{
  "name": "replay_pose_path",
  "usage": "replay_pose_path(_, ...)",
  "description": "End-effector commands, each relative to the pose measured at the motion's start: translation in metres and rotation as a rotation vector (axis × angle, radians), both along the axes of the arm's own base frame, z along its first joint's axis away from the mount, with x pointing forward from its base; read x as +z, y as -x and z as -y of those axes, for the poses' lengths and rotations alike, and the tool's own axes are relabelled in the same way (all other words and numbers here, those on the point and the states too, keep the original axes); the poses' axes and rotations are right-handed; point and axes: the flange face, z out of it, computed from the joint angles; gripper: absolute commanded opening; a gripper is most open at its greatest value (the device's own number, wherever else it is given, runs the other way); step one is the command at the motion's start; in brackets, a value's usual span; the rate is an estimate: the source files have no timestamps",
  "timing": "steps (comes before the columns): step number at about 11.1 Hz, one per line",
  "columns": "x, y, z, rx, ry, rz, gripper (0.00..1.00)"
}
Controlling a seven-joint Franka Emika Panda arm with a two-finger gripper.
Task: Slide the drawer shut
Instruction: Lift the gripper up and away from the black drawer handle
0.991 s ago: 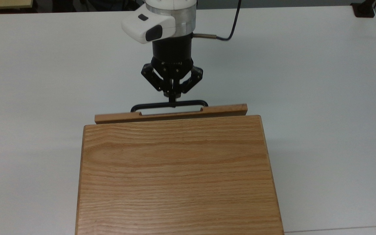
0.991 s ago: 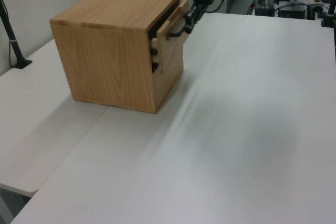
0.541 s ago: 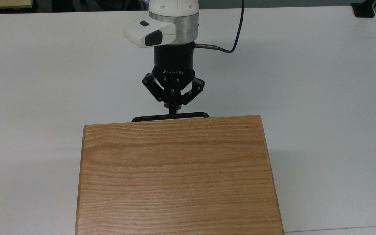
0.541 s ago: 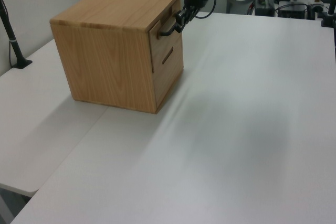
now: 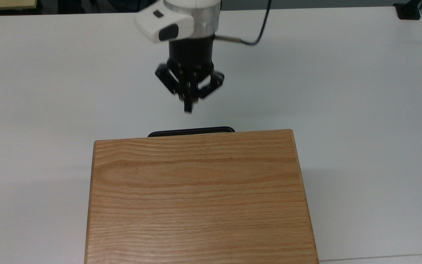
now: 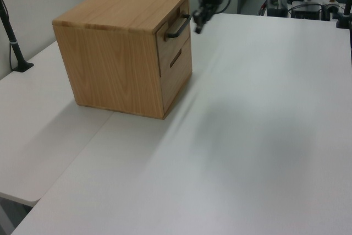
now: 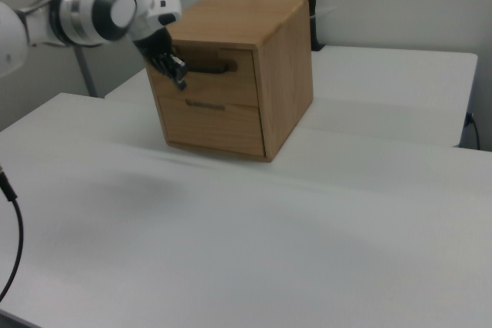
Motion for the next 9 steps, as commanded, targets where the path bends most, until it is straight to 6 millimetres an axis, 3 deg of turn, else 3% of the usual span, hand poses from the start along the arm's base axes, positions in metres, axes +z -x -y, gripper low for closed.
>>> replay_pose_path(1,0.049,0.081,0.028,0.087,0.004,-0.246,0.28)
replay_pose_path(2,0.059,0.104,0.041,0.078,0.003,-0.291,0.68)
replay_pose_path(3,0.063,0.121,0.051,0.057,-0.001,-0.341,1.0)
replay_pose_path(5,0.067,0.13,0.068,0.042,-0.003,-0.376,1.0)
replay_pose_path(9,0.071,0.13,0.077,0.023,-0.013,-0.37,1.0)
